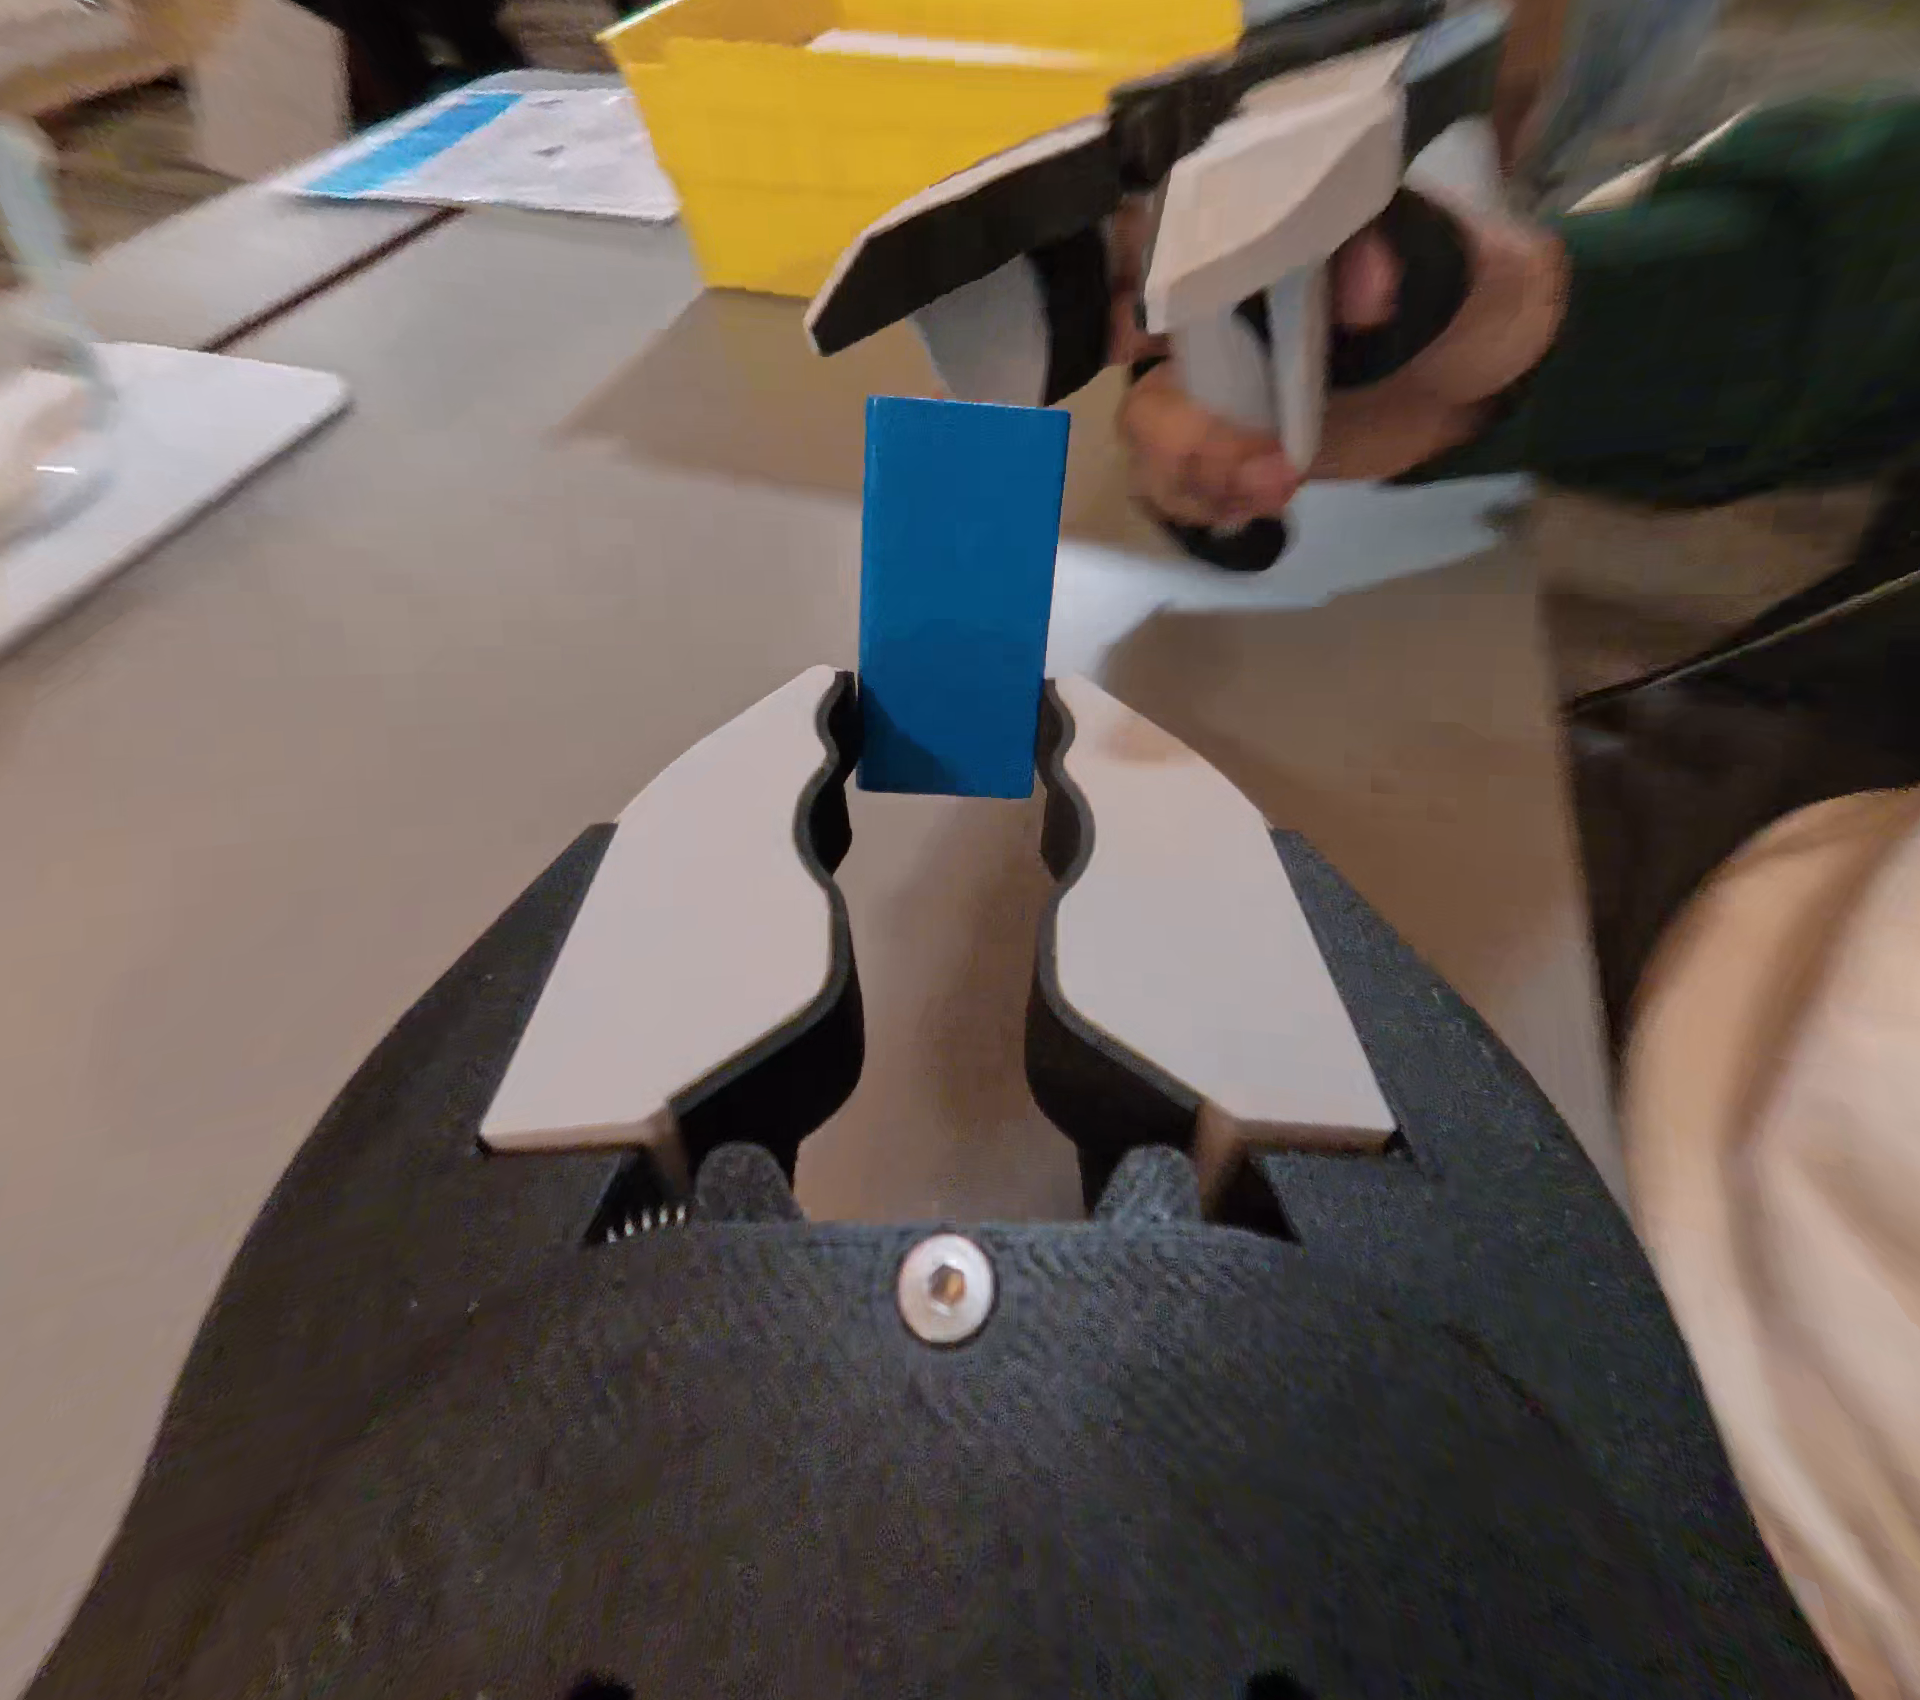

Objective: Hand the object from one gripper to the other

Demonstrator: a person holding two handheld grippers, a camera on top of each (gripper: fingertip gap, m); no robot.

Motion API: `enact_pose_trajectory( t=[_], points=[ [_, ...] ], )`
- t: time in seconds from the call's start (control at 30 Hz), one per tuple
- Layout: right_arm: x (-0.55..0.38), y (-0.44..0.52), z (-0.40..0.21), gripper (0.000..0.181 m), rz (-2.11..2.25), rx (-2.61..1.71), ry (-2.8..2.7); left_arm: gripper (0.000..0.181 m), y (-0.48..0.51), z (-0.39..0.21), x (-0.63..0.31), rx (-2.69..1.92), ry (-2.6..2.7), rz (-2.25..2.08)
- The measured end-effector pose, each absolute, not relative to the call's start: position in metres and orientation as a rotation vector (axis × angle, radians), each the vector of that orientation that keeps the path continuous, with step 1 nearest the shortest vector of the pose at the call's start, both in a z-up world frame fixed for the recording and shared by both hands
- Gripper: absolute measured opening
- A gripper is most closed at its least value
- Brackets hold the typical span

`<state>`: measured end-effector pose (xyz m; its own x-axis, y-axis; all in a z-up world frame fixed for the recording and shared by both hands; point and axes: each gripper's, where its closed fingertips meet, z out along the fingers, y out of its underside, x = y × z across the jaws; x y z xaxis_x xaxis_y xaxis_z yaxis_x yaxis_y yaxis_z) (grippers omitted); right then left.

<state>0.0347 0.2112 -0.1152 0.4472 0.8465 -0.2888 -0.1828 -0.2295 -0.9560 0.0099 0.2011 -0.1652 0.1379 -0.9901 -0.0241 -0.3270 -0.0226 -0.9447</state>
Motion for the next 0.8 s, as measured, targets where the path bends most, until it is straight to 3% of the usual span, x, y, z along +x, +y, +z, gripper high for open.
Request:
enact_pose_trajectory(
  t=[0.3, 0.4, 0.47, 0.73, 0.8],
  points=[
    [0.014, 0.181, -0.098, 0.060, 1.151, -1.309, -0.768, 0.033, 0.165, -0.130, 0.017, -1.360, 1.172, -1.632],
    [0.009, 0.175, -0.095, 0.054, 1.170, -1.283, -0.789, 0.033, 0.151, -0.131, 0.022, -1.337, 1.211, -1.692],
    [0.007, 0.169, -0.093, 0.034, 1.188, -1.268, -0.822, 0.034, 0.146, -0.134, 0.026, -1.344, 1.226, -1.695],
    [0.006, 0.168, -0.095, 0.033, 1.161, -1.327, -0.858, 0.034, 0.148, -0.136, 0.025, -1.344, 1.236, -1.660],
    [0.006, 0.169, -0.096, 0.033, 1.139, -1.330, -0.865, 0.044, 0.150, -0.137, 0.026, -1.364, 1.223, -1.648]
  ],
)
